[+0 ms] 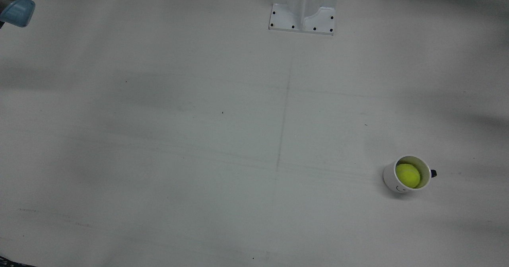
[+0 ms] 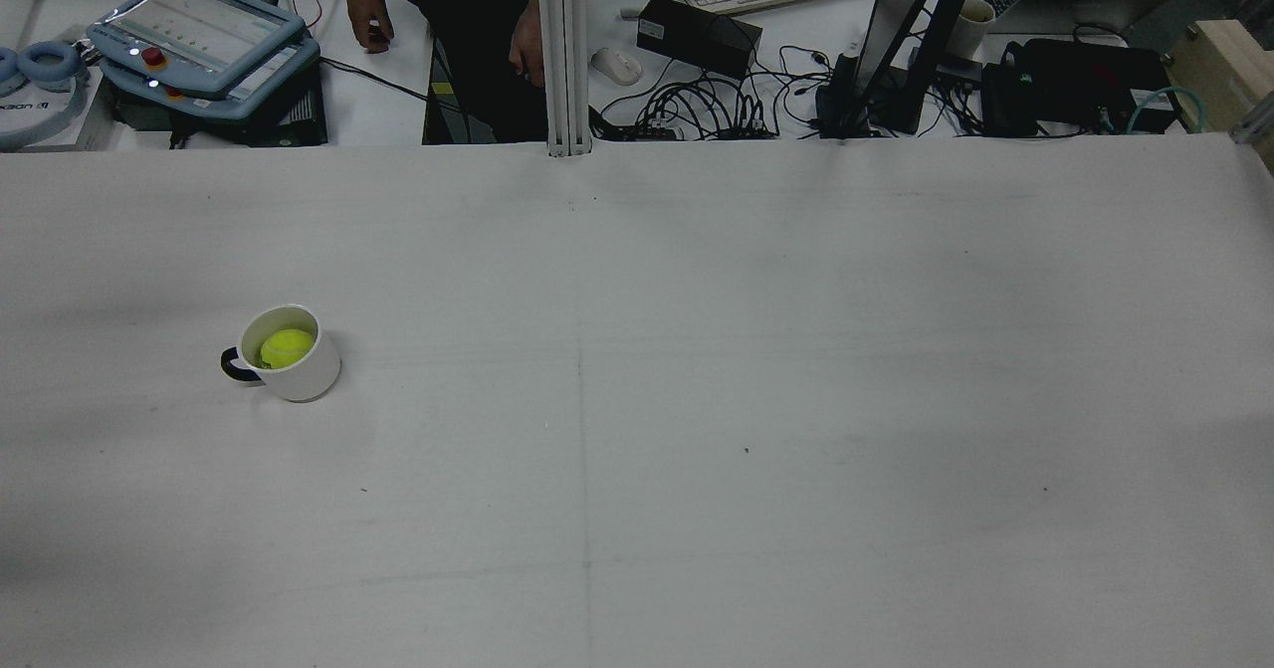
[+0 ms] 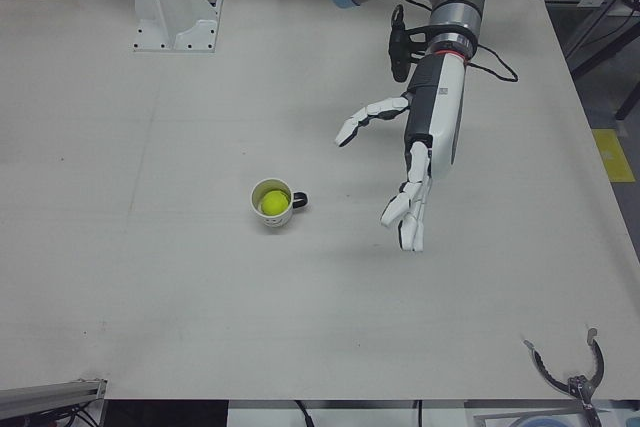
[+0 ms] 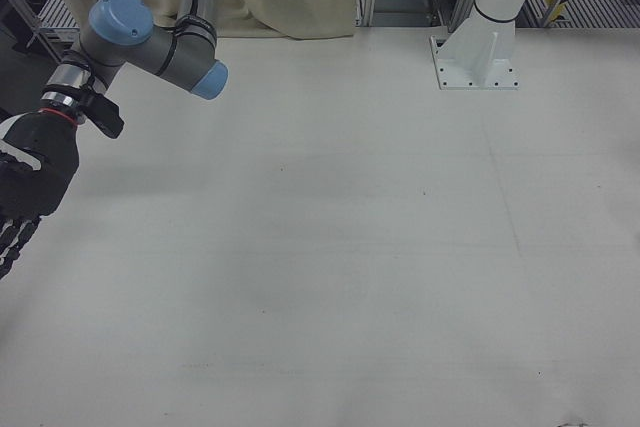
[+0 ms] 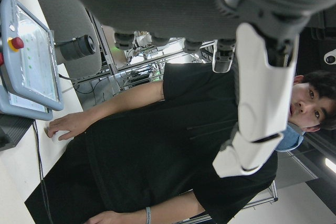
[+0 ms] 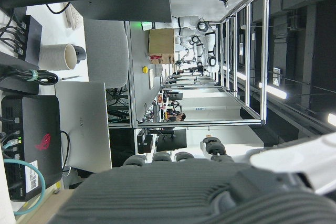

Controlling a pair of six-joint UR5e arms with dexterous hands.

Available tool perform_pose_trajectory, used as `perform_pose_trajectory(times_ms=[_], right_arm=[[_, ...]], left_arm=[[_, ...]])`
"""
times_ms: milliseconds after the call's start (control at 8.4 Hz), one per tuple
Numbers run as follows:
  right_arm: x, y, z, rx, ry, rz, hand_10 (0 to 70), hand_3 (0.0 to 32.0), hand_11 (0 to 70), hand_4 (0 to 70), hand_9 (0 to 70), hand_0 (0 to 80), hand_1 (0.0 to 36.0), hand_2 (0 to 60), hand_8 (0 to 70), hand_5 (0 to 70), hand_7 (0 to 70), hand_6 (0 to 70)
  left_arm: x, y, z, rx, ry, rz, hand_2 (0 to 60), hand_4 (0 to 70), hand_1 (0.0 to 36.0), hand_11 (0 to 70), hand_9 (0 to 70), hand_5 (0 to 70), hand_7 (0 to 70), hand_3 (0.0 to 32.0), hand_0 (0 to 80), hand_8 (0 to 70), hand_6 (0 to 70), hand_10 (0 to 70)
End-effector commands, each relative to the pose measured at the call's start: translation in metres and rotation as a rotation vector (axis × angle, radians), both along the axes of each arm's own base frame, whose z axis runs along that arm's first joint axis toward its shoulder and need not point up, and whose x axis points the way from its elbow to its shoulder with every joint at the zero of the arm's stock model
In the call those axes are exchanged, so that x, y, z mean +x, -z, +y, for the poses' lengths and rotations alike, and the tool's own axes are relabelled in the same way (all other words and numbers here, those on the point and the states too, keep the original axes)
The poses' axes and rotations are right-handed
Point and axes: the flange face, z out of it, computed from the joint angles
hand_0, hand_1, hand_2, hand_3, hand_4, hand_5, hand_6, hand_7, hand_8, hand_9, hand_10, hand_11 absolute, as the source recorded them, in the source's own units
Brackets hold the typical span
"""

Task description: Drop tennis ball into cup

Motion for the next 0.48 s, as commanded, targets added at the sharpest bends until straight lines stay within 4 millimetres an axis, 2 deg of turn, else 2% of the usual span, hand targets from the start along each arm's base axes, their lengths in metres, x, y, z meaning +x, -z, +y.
perform_pose_trajectory(times_ms=[0,119,238,357], right_arm=[[0.0000,0.0000,0.0000,0.000,0.000,0.000,0.0,0.0,0.0,0.0,0.0,0.0,0.0,0.0,0.0,0.0,0.0,0.0],[0.0000,0.0000,0.0000,0.000,0.000,0.000,0.0,0.0,0.0,0.0,0.0,0.0,0.0,0.0,0.0,0.0,0.0,0.0],[0.0000,0.0000,0.0000,0.000,0.000,0.000,0.0,0.0,0.0,0.0,0.0,0.0,0.0,0.0,0.0,0.0,0.0,0.0],[0.0000,0.0000,0.0000,0.000,0.000,0.000,0.0,0.0,0.0,0.0,0.0,0.0,0.0,0.0,0.0,0.0,0.0,0.0]], left_arm=[[-0.0071,-0.0165,0.0110,-0.021,0.005,-0.004,60.0,0.0,36.0,5.9,0.0,35.7,3.6,4.0,56.1,3.0,16.7,1.3],[-0.0079,-0.0158,0.0111,-0.020,0.007,-0.004,60.0,0.0,36.0,5.9,0.0,25.9,3.9,5.2,56.3,0.0,1.4,1.2],[-0.0074,-0.0139,0.0118,-0.017,0.005,-0.003,60.0,0.0,36.0,5.7,0.0,46.2,3.0,3.8,56.0,0.0,1.7,1.2],[-0.0074,-0.0139,0.0118,-0.017,0.005,-0.003,60.0,0.0,36.0,5.8,0.0,9.4,4.2,6.8,56.1,0.0,1.1,1.2]])
